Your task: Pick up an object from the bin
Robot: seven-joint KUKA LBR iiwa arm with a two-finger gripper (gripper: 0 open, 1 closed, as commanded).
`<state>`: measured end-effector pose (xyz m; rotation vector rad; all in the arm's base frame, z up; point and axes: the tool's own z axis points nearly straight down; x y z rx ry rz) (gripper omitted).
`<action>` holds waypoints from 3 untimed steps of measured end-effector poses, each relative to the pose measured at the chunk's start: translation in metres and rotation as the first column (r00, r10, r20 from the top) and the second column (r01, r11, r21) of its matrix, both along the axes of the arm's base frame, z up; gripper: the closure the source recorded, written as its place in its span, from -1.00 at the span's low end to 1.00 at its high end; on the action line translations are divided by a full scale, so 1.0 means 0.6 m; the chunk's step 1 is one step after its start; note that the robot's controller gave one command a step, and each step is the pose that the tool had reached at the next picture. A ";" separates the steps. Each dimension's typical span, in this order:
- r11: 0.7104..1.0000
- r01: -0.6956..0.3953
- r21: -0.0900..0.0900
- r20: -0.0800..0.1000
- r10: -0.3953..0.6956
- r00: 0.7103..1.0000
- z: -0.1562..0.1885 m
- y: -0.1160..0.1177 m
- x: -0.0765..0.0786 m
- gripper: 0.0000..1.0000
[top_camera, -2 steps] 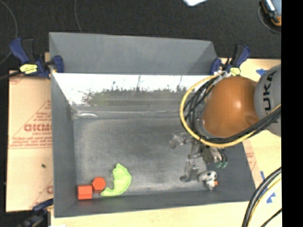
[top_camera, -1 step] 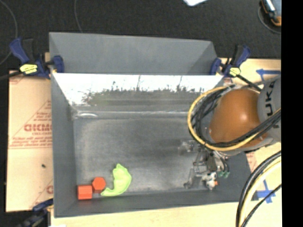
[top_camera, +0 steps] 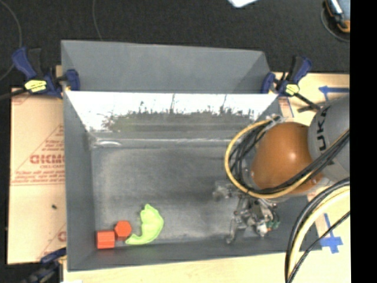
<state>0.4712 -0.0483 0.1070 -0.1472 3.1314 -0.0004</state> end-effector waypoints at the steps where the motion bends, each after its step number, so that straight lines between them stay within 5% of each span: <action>1: 0.994 0.113 0.003 0.003 -0.113 0.994 -0.018 -0.046 0.008 -1.00; 2: 0.999 -0.036 -0.002 0.008 0.036 0.999 -0.053 -0.105 0.017 -1.00; 3: 0.988 0.151 0.004 0.007 -0.151 0.988 -0.059 -0.105 0.015 -1.00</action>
Offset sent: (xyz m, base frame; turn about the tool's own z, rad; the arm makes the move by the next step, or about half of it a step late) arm 0.0080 -0.0608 -0.0321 -0.0390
